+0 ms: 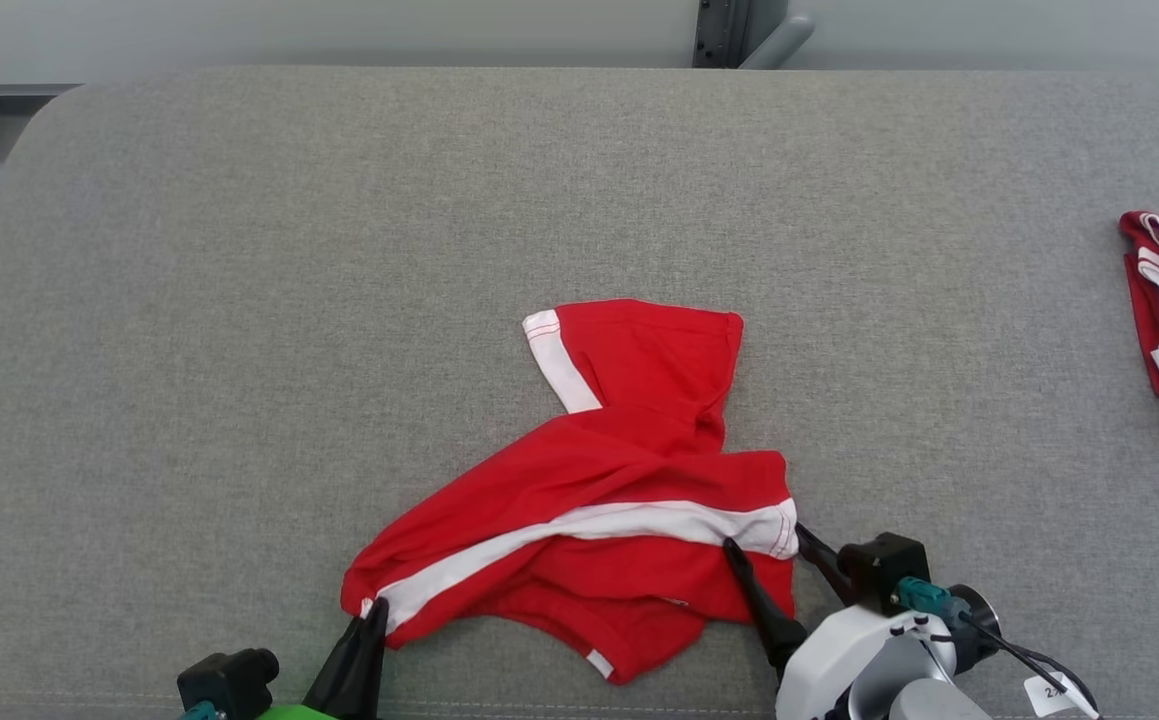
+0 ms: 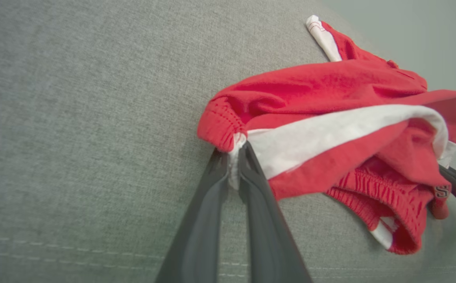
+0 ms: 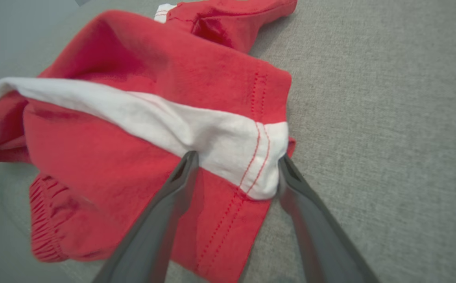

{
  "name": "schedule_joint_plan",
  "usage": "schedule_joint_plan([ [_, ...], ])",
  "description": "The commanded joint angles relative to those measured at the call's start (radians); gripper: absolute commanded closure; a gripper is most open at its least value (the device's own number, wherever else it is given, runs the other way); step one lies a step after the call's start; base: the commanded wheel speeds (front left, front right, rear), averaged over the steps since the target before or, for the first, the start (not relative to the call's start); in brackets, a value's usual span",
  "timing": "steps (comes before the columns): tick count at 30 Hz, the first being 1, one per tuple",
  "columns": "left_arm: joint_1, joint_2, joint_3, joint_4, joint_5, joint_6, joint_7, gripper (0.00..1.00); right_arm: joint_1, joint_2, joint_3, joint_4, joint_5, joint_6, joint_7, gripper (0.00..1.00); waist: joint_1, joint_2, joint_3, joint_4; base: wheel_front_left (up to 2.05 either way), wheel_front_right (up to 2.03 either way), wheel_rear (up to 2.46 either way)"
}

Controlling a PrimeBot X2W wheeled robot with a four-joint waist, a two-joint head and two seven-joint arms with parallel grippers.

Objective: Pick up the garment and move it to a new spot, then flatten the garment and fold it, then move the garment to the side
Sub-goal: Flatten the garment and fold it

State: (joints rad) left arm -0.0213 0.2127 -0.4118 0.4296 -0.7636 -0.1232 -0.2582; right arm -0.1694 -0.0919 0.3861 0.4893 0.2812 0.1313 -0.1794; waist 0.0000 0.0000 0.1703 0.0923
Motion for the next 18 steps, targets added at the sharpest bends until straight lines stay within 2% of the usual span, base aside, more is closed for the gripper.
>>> schedule_joint_plan([
  [1,-0.008,0.001,0.003,0.002,0.001,-0.003,-0.008,1.00,-0.009,-0.004,0.000,0.004,0.004,-0.001,-0.008,0.06,0.0000,0.0000,0.001,0.001,0.00,0.00,0.00],
  [5,-0.015,0.000,0.004,0.001,0.005,-0.004,-0.007,1.00,-0.026,-0.004,-0.003,0.015,0.012,-0.001,-0.008,0.08,0.0000,0.0000,0.007,0.004,0.00,0.00,0.00],
  [7,-0.017,0.000,0.003,0.002,0.006,-0.004,-0.007,1.00,-0.034,-0.006,-0.003,0.023,0.014,-0.001,-0.009,0.13,0.0000,0.0000,0.009,0.006,0.00,0.00,0.00],
  [9,-0.018,-0.001,0.002,0.003,0.008,-0.005,-0.007,1.00,-0.043,-0.006,-0.002,0.029,0.016,-0.001,-0.011,0.25,0.0000,0.0000,0.011,0.007,0.00,0.00,0.00],
  [10,-0.017,-0.001,0.002,0.004,0.008,-0.005,-0.007,1.00,-0.047,-0.006,-0.002,0.031,0.017,-0.001,-0.014,0.36,0.0000,0.0000,0.012,0.008,0.00,0.00,0.00],
  [12,-0.016,0.000,0.002,0.005,0.008,-0.005,-0.007,1.00,-0.049,-0.006,0.001,0.036,0.020,-0.001,-0.017,0.52,0.0000,0.0000,0.012,0.008,0.00,0.00,0.00],
  [15,-0.008,0.004,0.007,0.006,0.008,-0.006,-0.007,1.00,-0.052,-0.005,0.006,0.043,0.024,-0.001,-0.019,0.56,0.0000,0.0000,0.011,0.005,0.00,0.00,0.00],
  [18,-0.004,0.006,0.013,0.006,0.010,-0.006,-0.007,1.00,-0.055,-0.007,0.009,0.043,0.026,-0.001,-0.025,0.55,0.0000,0.0000,0.012,0.002,0.00,0.00,0.00],
])
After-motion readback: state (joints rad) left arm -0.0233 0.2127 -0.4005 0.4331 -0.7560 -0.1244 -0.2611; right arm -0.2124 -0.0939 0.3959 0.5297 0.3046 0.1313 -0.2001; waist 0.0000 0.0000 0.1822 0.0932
